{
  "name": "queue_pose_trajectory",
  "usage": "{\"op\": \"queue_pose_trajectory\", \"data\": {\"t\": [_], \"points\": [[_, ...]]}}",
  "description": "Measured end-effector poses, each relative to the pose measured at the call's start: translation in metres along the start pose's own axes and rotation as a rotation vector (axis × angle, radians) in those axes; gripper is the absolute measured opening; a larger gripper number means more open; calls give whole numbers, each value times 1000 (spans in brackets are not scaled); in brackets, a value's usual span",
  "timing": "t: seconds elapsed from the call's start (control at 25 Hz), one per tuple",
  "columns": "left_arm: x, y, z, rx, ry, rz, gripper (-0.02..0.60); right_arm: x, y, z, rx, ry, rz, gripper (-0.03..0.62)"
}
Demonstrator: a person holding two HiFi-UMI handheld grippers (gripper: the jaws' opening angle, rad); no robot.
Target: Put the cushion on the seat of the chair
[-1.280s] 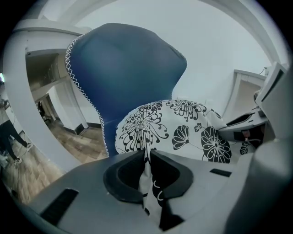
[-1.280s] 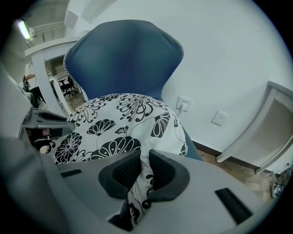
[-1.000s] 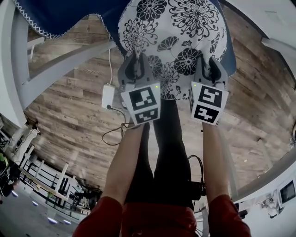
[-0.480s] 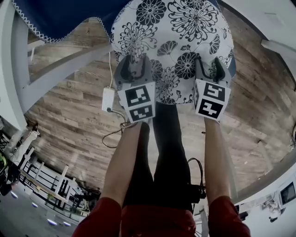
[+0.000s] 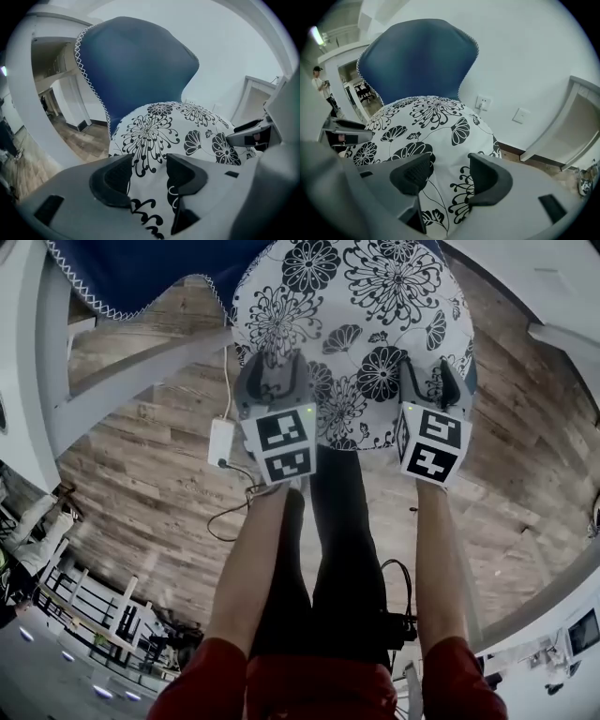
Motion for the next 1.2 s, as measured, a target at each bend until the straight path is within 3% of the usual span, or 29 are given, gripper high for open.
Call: {"op": "queue_pose_trajectory", "data": {"t": [0.28, 0.52, 0.96, 1.2], "points": [[-35, 31, 2, 4, -18, 47, 222, -36, 26, -5, 9, -7, 44, 253], [-87, 81, 9, 14, -71, 129, 222, -89, 72, -11, 19, -32, 129, 252], [-242, 170, 14, 58, -173, 318, 222, -253, 158, -27, 80, -100, 343, 252], [-333, 186, 4, 101, -216, 428, 222, -348, 182, -51, 82, -133, 468, 252]]}}
Point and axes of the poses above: the fingertips, and each gripper's own axes: x forward along the fingers, z to its right, y out of its top, the point moved 9 cm from there along -x, backward along the fingers, and after that the axes turned 8 degrees about -x, right-handed, at the moved point
